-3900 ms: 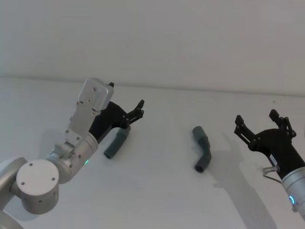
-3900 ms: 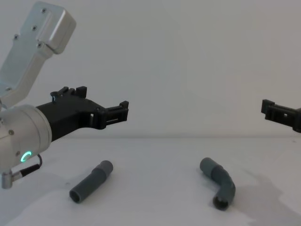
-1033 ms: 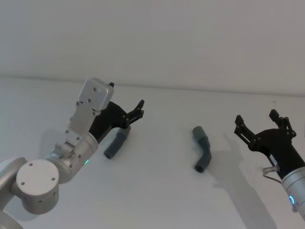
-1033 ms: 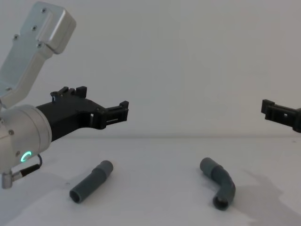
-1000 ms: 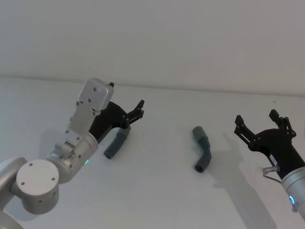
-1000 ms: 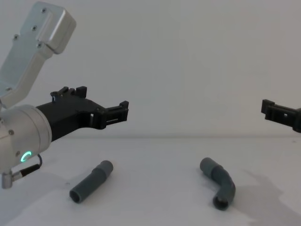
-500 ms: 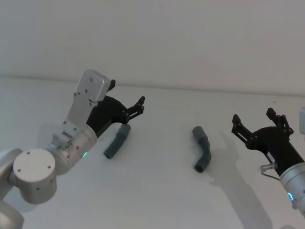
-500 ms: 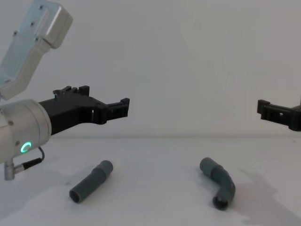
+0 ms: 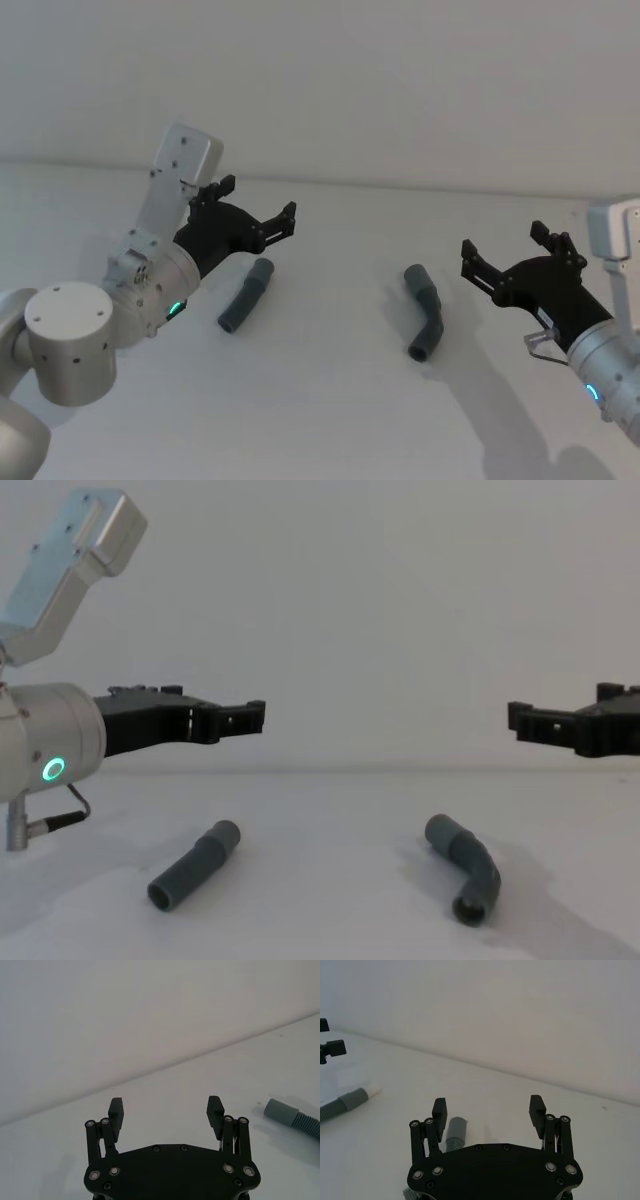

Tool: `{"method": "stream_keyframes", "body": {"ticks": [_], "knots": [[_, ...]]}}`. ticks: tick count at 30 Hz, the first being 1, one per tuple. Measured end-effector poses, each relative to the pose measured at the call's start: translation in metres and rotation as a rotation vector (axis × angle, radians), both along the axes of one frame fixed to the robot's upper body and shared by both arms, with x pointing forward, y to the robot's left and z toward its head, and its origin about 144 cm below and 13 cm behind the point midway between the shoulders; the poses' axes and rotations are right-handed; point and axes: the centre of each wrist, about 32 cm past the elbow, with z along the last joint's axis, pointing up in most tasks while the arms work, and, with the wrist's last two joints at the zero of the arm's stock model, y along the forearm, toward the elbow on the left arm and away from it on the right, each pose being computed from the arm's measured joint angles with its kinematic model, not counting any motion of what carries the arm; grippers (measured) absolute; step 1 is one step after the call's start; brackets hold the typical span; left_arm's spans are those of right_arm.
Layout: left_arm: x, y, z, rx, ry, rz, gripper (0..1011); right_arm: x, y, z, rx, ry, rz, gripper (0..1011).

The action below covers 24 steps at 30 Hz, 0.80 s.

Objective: Use both hands to pick up one end of the pipe from the table, align the ends, and insert them.

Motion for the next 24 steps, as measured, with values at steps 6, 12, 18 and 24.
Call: {"method": "stream_keyframes", "body": {"ticks": [6,12,18,24], "knots": [[-0.003,-0.002,0.003,0.0,0.079,0.021,1001,0.006,0.005,0.001,-0.021,0.042,0.015,994],[-0.005,-0.005,0.004,0.01,0.132,0.028,1001,0.011,0.011,0.0,-0.029,0.079,0.022,994],[-0.006,-0.008,0.005,0.033,0.182,0.033,1001,0.018,0.019,-0.002,-0.03,0.121,0.03,994],[-0.007,-0.01,0.006,0.061,0.216,0.041,1001,0.021,0.026,-0.003,-0.028,0.147,0.039,994]]}}
